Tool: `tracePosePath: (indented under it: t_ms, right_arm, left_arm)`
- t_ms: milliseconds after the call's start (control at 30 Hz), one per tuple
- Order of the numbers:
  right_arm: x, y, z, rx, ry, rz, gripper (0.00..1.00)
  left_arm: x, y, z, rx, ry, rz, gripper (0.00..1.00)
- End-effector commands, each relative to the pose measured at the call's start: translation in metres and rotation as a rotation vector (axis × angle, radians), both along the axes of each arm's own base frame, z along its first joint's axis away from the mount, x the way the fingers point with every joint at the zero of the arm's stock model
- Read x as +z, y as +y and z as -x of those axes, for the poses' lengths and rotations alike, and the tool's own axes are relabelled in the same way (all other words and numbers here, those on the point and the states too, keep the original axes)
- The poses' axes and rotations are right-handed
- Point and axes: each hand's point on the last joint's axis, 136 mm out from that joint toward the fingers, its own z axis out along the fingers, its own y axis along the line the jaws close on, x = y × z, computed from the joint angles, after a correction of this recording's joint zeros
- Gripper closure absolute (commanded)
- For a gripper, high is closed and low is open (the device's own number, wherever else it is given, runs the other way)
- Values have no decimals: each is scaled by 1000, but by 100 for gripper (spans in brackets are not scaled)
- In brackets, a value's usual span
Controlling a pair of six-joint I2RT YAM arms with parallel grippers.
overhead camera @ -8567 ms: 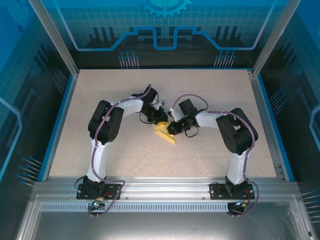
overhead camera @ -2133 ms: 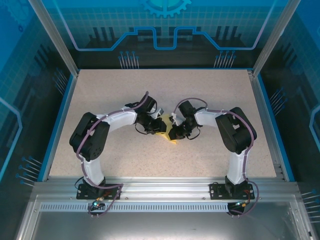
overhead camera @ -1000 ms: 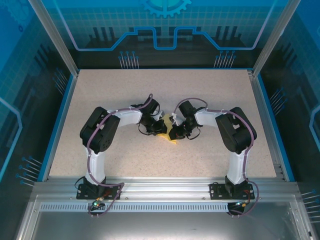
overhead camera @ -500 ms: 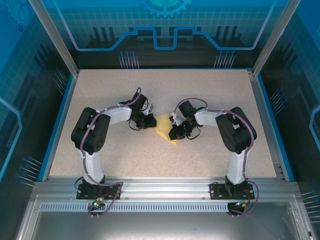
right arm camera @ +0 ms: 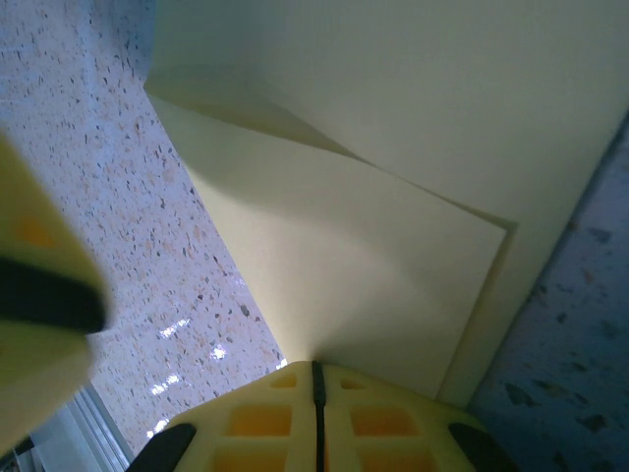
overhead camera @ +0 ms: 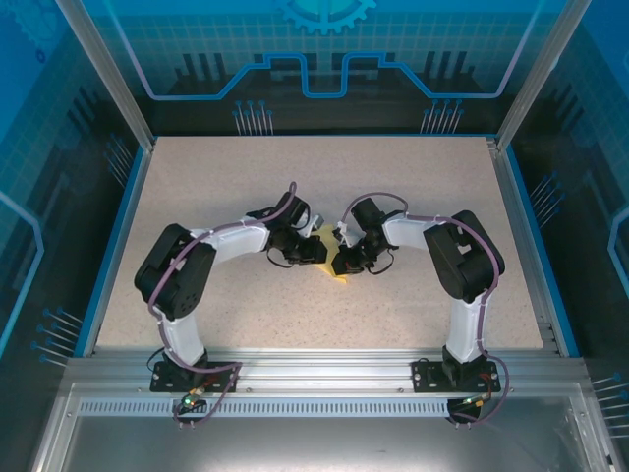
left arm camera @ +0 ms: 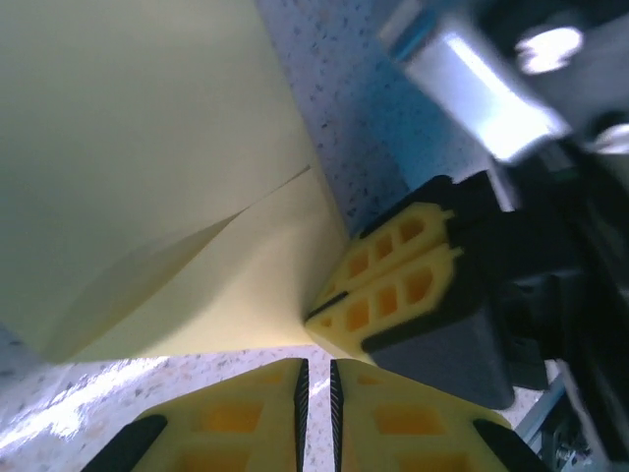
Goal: Fold a paper plane with a square sheet of paper (fold left side to right side)
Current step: Third fold the triangle at the center of the table.
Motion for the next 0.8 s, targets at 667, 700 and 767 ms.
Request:
tracePosePath:
  t_ms: [667,700,767]
  right_arm:
    - [20,-11,18,-65,64,61,93]
    - [22,-8,19,-68,65,61,93]
    - [28,-2,21,-68,65,42,93]
  left_arm:
    - [-57,22,-4,54,77,-180,82]
    - [-57,22,-4,53,80,-182,82]
    - [-58,22,-3,51,79,-184,83]
